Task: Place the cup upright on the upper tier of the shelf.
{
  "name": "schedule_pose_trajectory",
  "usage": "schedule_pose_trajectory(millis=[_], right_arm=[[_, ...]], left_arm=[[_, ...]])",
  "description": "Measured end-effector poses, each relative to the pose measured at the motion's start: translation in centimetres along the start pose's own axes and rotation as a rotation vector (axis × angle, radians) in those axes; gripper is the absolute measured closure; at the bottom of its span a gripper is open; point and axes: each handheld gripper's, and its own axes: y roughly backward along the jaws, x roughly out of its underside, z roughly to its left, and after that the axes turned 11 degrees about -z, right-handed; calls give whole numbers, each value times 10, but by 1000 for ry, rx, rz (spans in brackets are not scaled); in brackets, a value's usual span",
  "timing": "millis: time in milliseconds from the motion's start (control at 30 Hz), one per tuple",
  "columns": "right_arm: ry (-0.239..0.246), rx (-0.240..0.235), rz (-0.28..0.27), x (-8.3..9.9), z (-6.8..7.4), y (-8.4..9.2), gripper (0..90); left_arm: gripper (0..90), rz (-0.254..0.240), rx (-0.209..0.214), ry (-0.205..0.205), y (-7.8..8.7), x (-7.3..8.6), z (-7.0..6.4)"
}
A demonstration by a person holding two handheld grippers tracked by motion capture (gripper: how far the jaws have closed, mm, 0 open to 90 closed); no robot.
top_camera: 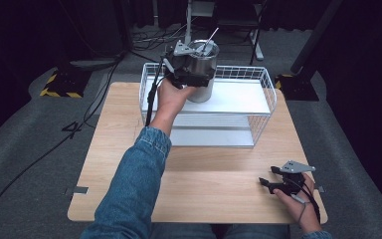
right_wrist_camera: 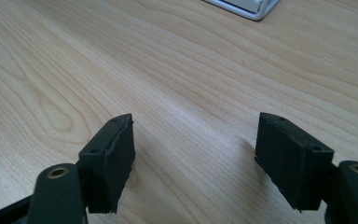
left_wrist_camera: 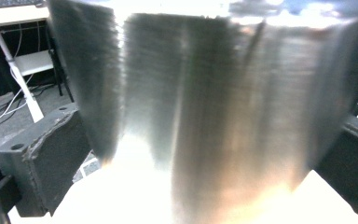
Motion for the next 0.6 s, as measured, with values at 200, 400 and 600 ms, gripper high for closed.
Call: schedule_pose_trajectory(millis=[200, 400, 600], right_arm=[[1, 0, 0, 0, 0, 0, 287], [4, -1, 1, 0, 0, 0, 287], [3, -1, 1, 0, 0, 0, 287]], left_arm=[[0, -19, 16, 7, 12, -4, 0], [0, -34, 24, -21, 29, -11, -3], [0, -42, 30, -33, 51, -16, -4]])
